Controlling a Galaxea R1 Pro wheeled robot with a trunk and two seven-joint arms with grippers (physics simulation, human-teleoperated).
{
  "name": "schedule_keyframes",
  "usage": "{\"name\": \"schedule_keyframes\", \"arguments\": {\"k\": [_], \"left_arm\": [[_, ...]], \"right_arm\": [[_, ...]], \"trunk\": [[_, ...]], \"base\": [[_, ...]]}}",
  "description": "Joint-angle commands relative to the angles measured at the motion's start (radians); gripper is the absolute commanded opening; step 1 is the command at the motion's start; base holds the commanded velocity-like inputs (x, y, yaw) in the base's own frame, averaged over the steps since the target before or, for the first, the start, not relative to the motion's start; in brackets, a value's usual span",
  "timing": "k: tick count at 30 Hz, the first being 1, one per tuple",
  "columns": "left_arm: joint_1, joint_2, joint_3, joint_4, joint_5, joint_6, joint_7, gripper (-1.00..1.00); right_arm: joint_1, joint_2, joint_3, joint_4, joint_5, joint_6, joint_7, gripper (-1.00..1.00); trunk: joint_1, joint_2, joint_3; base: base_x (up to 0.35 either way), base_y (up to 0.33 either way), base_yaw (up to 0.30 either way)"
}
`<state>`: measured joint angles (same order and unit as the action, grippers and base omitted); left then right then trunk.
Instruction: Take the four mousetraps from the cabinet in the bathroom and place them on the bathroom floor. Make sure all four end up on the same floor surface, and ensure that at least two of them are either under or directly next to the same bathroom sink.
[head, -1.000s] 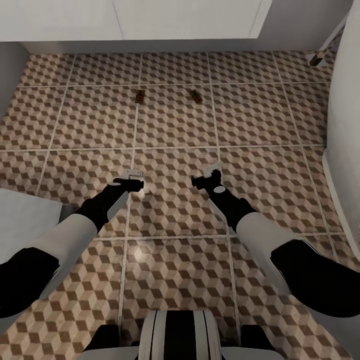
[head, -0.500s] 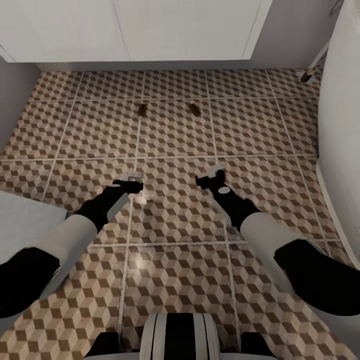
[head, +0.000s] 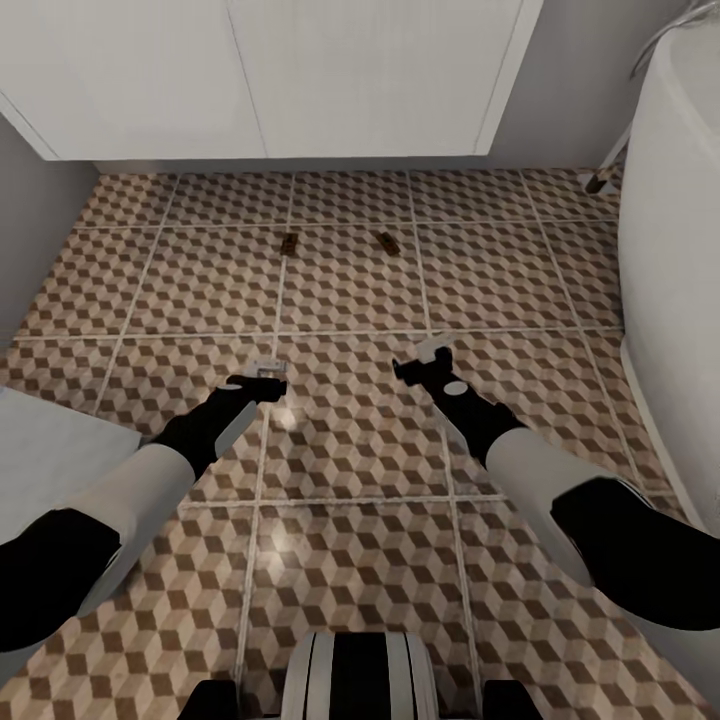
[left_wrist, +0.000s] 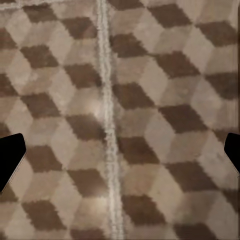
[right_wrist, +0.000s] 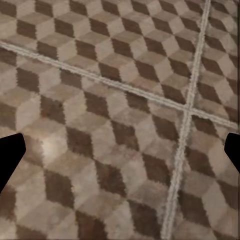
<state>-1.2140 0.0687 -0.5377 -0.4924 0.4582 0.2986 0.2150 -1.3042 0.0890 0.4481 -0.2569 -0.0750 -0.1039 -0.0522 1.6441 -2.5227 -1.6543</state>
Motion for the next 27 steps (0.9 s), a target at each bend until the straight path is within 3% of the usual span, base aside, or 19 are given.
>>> {"name": "schedule_keyframes", "arguments": {"k": [1, 8, 18, 27], "left_arm": [[0.001, 0.001, -0.009, -0.002, 0.011, -0.002, 0.009, 1.0], [0.03, 0.001, -0.01, 0.0, 0.011, -0.071, 0.007, 1.0], [0.08, 0.0, -0.01, 0.002, 0.011, -0.098, 0.006, 1.0], [0.106, -0.002, -0.033, 0.091, 0.011, -0.219, -0.019, 1.0]], "right_arm": [[0.0, 0.0, 0.008, 0.006, -0.008, -0.01, -0.005, 1.0], [0.005, -0.001, 0.008, 0.015, -0.008, -0.043, -0.005, 1.0], [0.017, -0.005, 0.008, 0.019, -0.006, -0.086, -0.005, 1.0], [0.057, -0.02, 0.008, 0.051, -0.008, -0.138, -0.005, 1.0]], "trunk": [[0.0, 0.0, 0.003], [-0.004, 0.002, 0.03], [-0.008, 0.004, 0.069], [-0.012, 0.006, 0.104]], "base": [[0.0, 0.0, 0.0], [0.0, 0.0, 0.0], [0.0, 0.0, 0.0], [0.0, 0.0, 0.0]]}}
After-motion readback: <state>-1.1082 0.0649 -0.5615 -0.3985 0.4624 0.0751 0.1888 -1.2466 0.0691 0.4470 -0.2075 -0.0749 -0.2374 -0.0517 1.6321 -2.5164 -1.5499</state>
